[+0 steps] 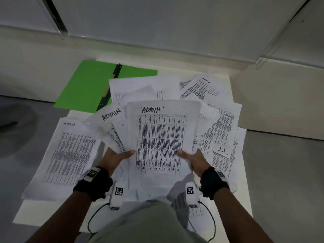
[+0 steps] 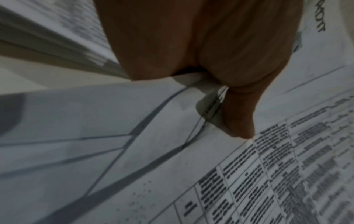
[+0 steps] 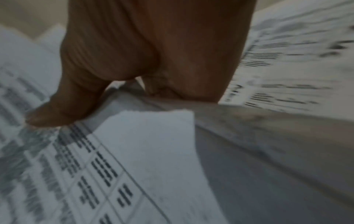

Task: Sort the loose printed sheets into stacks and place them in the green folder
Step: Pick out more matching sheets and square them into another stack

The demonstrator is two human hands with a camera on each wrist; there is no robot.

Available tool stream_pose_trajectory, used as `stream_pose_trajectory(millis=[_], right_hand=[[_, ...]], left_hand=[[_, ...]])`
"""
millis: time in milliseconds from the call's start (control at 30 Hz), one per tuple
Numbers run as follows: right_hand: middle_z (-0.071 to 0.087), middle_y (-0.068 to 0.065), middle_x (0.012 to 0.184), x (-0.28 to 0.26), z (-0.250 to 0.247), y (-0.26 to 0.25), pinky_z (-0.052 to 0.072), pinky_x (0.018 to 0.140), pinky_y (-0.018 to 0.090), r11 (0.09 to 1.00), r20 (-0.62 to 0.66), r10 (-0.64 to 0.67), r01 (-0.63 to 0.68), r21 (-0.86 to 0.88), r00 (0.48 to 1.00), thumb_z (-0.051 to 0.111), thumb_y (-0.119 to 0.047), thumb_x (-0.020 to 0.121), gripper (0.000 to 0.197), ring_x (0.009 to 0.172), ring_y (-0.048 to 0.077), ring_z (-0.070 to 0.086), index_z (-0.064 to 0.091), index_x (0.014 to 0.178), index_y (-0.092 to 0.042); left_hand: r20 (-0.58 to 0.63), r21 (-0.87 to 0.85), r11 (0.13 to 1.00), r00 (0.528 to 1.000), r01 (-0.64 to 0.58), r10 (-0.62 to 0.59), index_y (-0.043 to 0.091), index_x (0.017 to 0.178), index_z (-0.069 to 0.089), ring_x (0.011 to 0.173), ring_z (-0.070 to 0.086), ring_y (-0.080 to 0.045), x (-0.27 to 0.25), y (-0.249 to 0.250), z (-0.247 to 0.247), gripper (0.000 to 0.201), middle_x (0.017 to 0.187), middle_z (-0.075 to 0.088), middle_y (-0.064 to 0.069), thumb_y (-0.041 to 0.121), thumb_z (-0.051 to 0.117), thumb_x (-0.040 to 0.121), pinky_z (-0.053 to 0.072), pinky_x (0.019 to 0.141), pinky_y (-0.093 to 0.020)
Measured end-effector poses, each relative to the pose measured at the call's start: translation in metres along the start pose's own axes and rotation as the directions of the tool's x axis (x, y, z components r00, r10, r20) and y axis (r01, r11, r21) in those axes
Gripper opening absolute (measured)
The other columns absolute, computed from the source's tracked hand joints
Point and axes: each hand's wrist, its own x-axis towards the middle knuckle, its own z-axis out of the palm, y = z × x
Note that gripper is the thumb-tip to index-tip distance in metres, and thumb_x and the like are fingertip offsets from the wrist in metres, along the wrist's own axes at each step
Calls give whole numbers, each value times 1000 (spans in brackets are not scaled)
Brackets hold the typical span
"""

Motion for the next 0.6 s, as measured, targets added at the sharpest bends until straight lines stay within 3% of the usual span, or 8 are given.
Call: stream_pose_trajectory(millis=[67, 133, 233, 300, 367, 433, 500, 600], right_hand=[[58, 1, 130, -14, 10, -34, 30, 114, 44, 992, 15, -121, 122, -40, 993, 91, -27, 64, 86, 126, 21, 52, 41, 130, -3], [64, 5, 126, -28, 21, -66, 39, 109, 42, 960, 17, -270, 270, -71, 963, 90, -21, 61, 80, 121, 18, 58, 50, 128, -3], [66, 6, 122, -54, 34, -111, 47, 94, 22, 881, -43, -470, 465, -92, 882, 85, -14, 68, 67, 104, 0, 64, 54, 127, -12], [70, 2, 116, -66, 37, -128, 48, 96, 25, 839, -69, -544, 538, -84, 836, 86, -16, 66, 63, 106, 3, 65, 57, 122, -8], [72, 3, 113, -74, 35, -136, 48, 99, 35, 831, -78, -556, 551, -77, 828, 86, -16, 65, 64, 110, 13, 66, 58, 120, -2], [72, 4, 114, -80, 29, -136, 53, 94, 33, 842, -25, -534, 530, -100, 845, 82, -4, 69, 60, 108, 16, 68, 57, 123, -2], [72, 4, 113, -82, 23, -133, 55, 92, 31, 869, 83, -462, 470, -155, 883, 79, -1, 70, 59, 107, 16, 68, 56, 125, -5], [70, 8, 109, -80, 22, -119, 51, 99, 43, 923, 147, -294, 321, -212, 944, 89, -28, 58, 78, 110, 23, 65, 55, 124, -6]], left_hand=[[36, -19, 998, 998, -55, 56, 17, 121, 60, 105, 67, -13, 1, 25, 0, 70, 110, 73, 4, 17, 90, 57, 50, 96, -41], [42, -62, 987, 988, -147, 150, 11, 130, 54, 112, 65, -18, 1, 51, 2, 83, 120, 68, -3, 19, 91, 56, 52, 96, -40], [47, -156, 955, 964, -251, 261, 7, 130, 54, 109, 65, -12, -1, 89, 5, 75, 116, 69, 6, 8, 83, 61, 53, 92, -29], [51, -189, 922, 934, -338, 353, 3, 125, 58, 105, 67, -11, -6, 110, 6, 73, 108, 72, 10, 10, 86, 58, 54, 89, -26], [40, -226, 904, 923, -364, 382, -3, 122, 57, 99, 68, -8, -7, 117, 1, 63, 100, 74, 11, 3, 81, 64, 55, 83, -21], [102, -301, 901, 928, -314, 358, -1, 117, 60, 96, 70, -12, -10, 116, -7, 57, 98, 75, 5, -2, 79, 64, 56, 79, -24], [233, -321, 922, 925, -217, 299, 7, 99, 72, 89, 72, -19, -7, 107, -15, 63, 95, 76, -4, 14, 94, 40, 58, 73, -30], [292, -197, 973, 940, -118, 173, 12, 98, 71, 84, 72, -19, -1, 87, -17, 78, 91, 76, -2, 30, 98, 27, 58, 68, -30]])
